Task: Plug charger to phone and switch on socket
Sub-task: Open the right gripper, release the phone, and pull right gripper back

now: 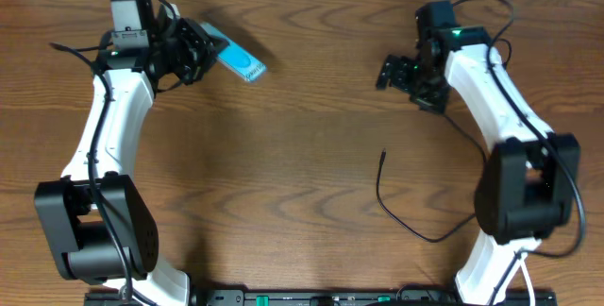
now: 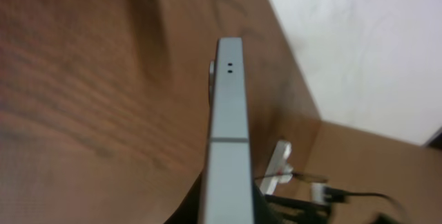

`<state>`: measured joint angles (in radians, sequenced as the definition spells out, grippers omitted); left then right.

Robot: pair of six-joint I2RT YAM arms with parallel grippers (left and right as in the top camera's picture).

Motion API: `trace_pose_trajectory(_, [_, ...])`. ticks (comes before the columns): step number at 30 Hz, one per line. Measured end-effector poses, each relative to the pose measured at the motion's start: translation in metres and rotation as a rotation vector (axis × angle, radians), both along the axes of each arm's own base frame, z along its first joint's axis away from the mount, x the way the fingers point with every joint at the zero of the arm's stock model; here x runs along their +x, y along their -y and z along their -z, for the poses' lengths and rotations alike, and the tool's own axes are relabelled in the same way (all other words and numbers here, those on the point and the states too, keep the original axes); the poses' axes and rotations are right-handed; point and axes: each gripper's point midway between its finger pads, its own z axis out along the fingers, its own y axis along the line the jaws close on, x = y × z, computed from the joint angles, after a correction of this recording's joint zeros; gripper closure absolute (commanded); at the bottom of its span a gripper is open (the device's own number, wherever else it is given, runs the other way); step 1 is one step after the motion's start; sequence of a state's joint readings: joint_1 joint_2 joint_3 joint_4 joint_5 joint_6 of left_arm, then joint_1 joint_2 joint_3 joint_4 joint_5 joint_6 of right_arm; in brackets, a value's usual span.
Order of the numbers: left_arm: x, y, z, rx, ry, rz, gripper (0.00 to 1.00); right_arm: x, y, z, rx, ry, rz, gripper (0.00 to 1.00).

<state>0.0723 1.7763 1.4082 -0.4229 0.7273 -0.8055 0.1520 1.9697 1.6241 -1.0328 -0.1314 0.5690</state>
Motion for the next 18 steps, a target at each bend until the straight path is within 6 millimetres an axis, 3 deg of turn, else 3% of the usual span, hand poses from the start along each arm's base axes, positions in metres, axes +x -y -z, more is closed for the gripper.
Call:
trace_pose_trajectory(4, [-0.014, 0.015, 0.01, 0.032, -0.035, 0.067, 0.93, -0.025, 0.014, -0.032, -0.117, 0.002, -0.007, 0.01])
trace_pose_trajectory(9, [-0.026, 0.038, 0.019, 0.094, -0.044, 0.151, 0.93, -0.05, 0.006, -0.054, -0.212, 0.004, -0.065, 0.01])
trace_pose_trajectory(13, [-0.035, 0.055, 0.021, 0.12, -0.036, 0.219, 0.93, -0.062, -0.01, -0.051, -0.273, -0.005, -0.107, 0.01])
trace_pose_trajectory(18, [-0.046, 0.075, 0.018, 0.101, -0.002, 0.329, 0.92, -0.078, -0.025, -0.028, -0.301, -0.035, -0.124, 0.01])
